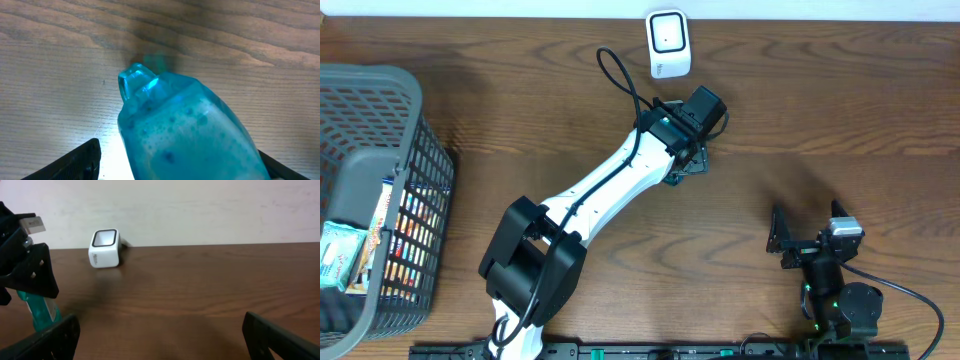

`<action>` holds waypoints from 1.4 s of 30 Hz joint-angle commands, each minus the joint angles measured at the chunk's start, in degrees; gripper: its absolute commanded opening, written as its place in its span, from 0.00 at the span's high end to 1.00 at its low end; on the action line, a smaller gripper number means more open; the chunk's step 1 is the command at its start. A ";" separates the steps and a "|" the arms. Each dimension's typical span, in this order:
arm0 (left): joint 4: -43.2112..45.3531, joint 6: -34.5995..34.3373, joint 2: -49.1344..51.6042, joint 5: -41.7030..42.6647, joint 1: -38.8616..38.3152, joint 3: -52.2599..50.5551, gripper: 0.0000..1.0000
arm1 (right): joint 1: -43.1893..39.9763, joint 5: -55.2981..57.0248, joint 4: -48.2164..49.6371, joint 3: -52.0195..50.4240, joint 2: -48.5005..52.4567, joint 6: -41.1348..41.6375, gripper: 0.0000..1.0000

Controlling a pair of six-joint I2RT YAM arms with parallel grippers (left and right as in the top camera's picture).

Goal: Scan the item barcode
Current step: 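Lift the bottle out and carry it toward the white scanner, then set the bottle upright on the table and release it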

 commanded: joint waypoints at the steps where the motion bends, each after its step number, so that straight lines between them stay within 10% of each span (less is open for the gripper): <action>1: -0.09 0.11 -0.92 -0.55 0.04 -0.02 0.32 | 0.17 0.22 -0.24 -0.07 -0.09 -0.74 0.01; 9: -0.61 0.11 -0.92 -0.55 0.04 -0.02 0.01 | 0.17 0.22 -0.24 -0.07 -0.09 -0.74 0.01; 21: -2.05 0.20 -1.22 -0.55 0.04 0.24 0.02 | 0.17 0.22 -0.24 -0.07 -0.07 -0.74 0.01; 35: -2.62 21.27 -16.76 -0.39 0.04 4.61 0.02 | 0.17 0.22 -0.24 -0.07 -0.09 -0.74 0.01; 42: -0.11 21.88 -26.18 -21.79 0.24 4.61 0.02 | 0.17 0.22 -0.24 -0.07 -0.09 -0.74 0.01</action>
